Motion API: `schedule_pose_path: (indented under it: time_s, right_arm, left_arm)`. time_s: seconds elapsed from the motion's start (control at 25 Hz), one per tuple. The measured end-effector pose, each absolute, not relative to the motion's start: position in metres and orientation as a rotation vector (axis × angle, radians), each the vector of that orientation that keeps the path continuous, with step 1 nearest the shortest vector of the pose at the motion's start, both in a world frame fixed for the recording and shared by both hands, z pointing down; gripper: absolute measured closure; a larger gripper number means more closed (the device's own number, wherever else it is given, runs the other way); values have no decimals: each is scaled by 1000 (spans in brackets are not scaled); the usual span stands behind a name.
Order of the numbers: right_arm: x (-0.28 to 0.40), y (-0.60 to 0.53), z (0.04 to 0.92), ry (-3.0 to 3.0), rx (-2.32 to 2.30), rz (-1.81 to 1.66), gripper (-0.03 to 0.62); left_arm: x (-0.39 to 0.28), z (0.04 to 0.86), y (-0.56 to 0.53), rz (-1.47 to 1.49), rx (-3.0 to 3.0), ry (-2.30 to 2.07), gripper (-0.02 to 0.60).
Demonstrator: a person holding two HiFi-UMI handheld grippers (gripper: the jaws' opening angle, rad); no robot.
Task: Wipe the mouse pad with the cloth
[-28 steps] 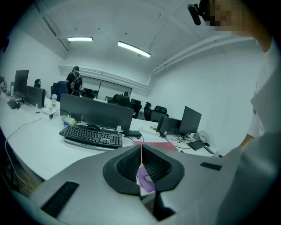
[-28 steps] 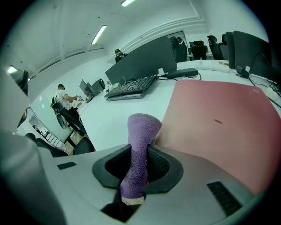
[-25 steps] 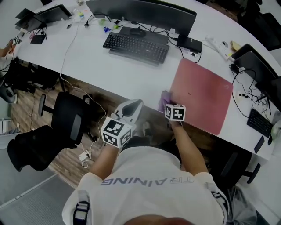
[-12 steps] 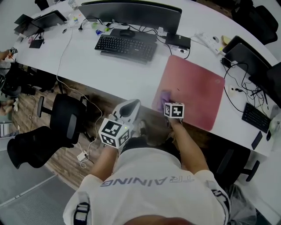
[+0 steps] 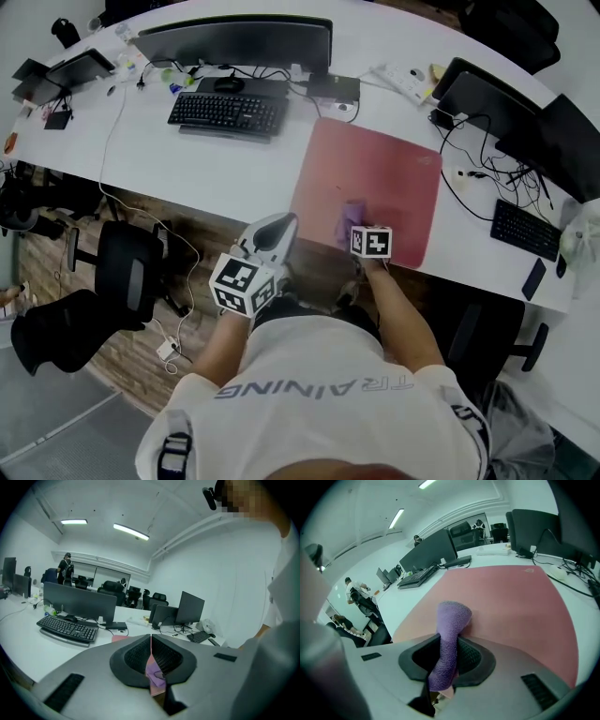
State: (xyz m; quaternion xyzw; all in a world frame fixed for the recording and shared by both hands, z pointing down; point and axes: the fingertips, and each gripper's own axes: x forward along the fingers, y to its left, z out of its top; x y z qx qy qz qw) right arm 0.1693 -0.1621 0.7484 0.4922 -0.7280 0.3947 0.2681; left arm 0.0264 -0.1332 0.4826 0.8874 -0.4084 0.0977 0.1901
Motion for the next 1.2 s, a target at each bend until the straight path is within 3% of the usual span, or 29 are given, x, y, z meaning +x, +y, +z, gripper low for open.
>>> schedule_pose_path:
  time_s: [0.68,1.0,1.2]
  right_arm:
    - [369,-98,746,-1804,1532,1021,496]
    - [431,-71,745,-1670,1659,1046,496]
    - [433,-76,718,-1692,1750,1048,494]
  left_arm:
    - [171,467,-117,226,2625,-960,546]
    - [171,457,-120,197,2642,-950,546]
    - [150,440,-131,156,2670,-968,546]
